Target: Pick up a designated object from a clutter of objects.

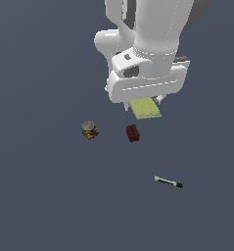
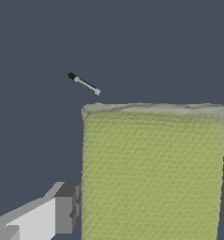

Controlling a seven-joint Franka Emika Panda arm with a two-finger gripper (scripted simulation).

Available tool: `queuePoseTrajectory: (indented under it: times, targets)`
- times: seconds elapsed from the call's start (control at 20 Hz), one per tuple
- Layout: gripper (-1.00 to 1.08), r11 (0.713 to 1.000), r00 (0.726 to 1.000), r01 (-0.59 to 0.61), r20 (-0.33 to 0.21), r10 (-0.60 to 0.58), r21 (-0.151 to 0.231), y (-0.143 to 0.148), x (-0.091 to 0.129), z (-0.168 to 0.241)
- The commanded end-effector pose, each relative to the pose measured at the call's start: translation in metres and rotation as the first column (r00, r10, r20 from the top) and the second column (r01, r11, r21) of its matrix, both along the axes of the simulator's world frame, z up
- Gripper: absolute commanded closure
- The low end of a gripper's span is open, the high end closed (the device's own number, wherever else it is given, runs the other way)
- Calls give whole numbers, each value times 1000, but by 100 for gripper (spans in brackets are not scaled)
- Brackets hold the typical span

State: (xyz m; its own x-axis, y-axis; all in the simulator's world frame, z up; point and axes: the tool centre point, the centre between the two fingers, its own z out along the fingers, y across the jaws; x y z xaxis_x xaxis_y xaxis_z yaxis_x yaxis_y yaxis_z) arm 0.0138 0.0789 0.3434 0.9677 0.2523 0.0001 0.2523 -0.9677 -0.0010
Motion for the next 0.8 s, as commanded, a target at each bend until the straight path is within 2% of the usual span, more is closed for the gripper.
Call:
queuePoseTrajectory:
  times: [0.0,0.35,0.75]
  targets:
    - [108,1000,1000,0,0,0,0,-1,1,21]
    - [108,1000,1000,1,0,-1,-1,-4,6,59]
    - [108,1000,1000,1,0,-1,-1,-4,8,73]
